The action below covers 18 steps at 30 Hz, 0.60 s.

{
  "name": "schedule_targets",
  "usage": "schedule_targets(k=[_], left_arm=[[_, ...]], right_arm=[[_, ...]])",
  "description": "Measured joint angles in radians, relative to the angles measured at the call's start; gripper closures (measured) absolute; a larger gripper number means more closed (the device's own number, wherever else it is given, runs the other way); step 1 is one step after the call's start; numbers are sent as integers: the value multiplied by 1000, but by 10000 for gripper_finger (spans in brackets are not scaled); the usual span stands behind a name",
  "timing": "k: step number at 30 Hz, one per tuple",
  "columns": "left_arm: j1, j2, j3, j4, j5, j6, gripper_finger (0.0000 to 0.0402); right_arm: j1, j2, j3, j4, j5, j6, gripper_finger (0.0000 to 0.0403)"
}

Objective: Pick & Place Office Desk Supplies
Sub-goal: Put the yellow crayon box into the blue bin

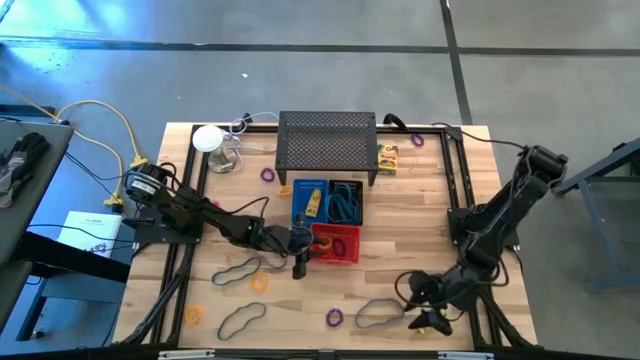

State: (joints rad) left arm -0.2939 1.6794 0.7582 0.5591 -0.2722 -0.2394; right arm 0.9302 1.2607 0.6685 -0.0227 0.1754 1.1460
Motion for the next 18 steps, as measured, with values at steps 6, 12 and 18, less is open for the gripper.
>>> schedule_targets(k=[6,12,18], left_arm=[[1,0,0,-4,0,0,267],[1,0,0,-5,0,0,267],[2,0,0,-9,0,2,267]], right_arm=[[75,7,0,-156,0,399,153],[135,7,-1,-216,0,683,153],[167,21,-1,-231,-1,658,153]])
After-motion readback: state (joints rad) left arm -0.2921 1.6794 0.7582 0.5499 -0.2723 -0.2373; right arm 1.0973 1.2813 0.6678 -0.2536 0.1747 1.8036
